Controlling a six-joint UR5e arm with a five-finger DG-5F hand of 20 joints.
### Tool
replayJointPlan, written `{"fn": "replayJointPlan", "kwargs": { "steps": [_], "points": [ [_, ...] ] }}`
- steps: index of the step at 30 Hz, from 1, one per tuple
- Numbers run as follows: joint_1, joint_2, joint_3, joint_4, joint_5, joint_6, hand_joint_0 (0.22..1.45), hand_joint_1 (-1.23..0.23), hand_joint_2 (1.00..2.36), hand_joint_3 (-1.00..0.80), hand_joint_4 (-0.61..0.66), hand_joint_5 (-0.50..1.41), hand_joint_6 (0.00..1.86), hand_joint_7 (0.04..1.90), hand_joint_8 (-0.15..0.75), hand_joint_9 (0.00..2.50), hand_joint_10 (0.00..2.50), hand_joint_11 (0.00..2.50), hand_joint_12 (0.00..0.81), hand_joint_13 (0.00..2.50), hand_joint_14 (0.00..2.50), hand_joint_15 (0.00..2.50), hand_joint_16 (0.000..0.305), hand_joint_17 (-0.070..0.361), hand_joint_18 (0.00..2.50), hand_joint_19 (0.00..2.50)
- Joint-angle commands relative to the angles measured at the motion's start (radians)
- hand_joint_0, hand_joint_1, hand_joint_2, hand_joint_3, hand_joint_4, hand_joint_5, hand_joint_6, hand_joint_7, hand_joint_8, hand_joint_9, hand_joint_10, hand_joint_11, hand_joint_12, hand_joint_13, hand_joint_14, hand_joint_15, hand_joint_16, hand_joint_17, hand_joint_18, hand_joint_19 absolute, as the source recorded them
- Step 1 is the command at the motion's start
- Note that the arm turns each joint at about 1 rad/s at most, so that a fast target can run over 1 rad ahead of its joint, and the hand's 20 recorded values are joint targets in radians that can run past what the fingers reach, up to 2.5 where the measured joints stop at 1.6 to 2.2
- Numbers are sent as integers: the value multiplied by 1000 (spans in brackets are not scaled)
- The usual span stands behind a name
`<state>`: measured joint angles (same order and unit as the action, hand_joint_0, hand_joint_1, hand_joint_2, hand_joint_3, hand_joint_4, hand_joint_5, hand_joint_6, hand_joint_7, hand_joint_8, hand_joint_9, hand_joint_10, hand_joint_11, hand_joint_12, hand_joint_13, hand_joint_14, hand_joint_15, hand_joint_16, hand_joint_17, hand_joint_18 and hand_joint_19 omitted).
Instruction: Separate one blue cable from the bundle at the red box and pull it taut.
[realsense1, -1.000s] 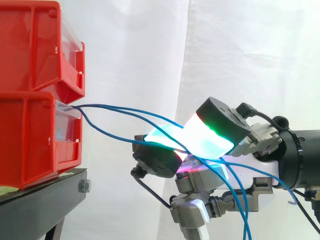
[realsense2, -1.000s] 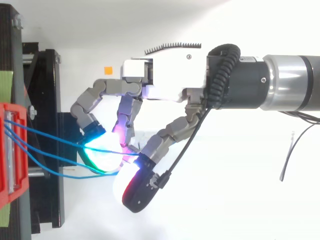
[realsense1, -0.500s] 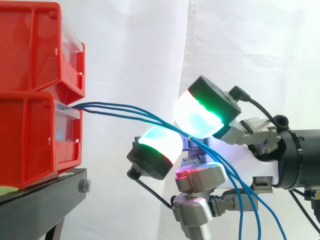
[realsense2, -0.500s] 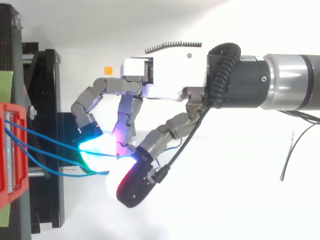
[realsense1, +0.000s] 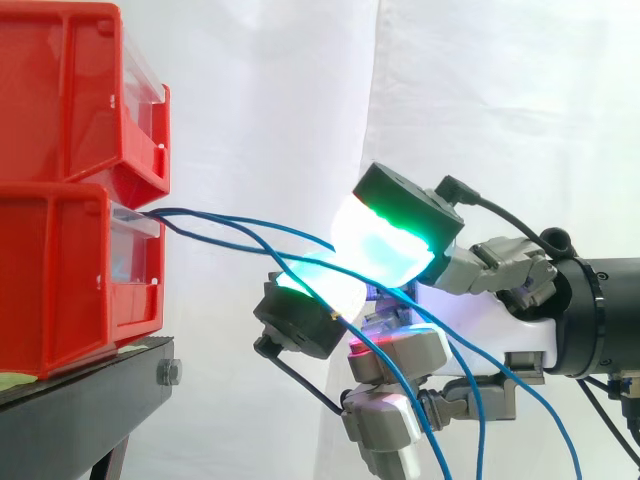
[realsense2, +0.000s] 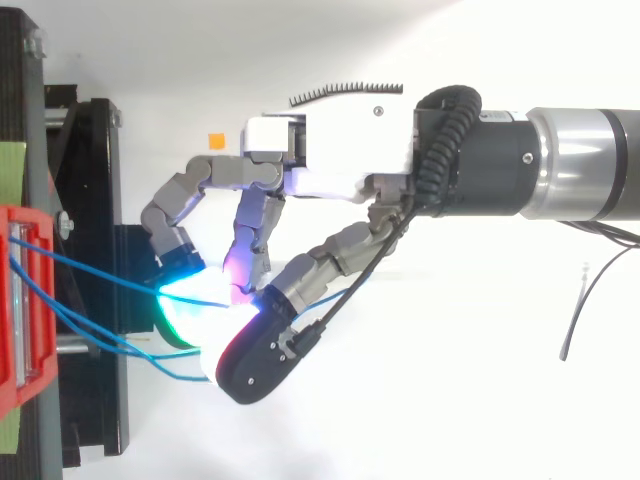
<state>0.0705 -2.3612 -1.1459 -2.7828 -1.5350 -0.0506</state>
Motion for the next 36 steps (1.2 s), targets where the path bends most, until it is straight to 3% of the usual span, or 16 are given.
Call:
{"fn": "replayJointPlan", "kwargs": {
  "steps": [1, 7, 10, 14, 19, 26, 36],
  "points": [
    [-2, 0, 0, -1, -1, 0, 717, -953, 1000, -500, -67, -130, 876, 1259, 264, 1228, 32, 1233, 357, 1095, 31, 887, 49, 111, 884, 879],
    [0, -1, 0, -1, 1, 0, 623, -1074, 1000, -500, -17, -148, 877, 1228, 254, 1146, 32, 1206, 358, 1008, 32, 862, 50, 113, 824, 828],
    [0, -1, 0, -1, -1, 0, 612, -1068, 1000, -500, -19, -150, 878, 1218, 261, 1136, 31, 1210, 361, 992, 32, 856, 51, 114, 821, 829],
    [-2, 0, 0, -1, -1, 0, 539, -789, 1000, -500, 5, -140, 870, 1187, 287, 1213, 31, 1220, 385, 1053, 30, 874, 54, 122, 860, 891],
    [-2, 0, 0, -1, -1, 0, 506, -639, 1000, -500, 30, -127, 839, 1138, 299, 1247, 29, 1196, 401, 1077, 30, 856, 57, 127, 894, 896],
    [0, -1, 0, -1, 1, 0, 491, -513, 1000, -500, 47, -116, 791, 1128, 310, 1266, 29, 1183, 408, 1096, 30, 862, 58, 131, 911, 897],
    [-2, -1, 0, -3, 4, 0, 495, -520, 1000, -500, 49, -116, 766, 1139, 310, 1249, 28, 1170, 411, 1091, 28, 849, 58, 131, 897, 903]
  ]
}}
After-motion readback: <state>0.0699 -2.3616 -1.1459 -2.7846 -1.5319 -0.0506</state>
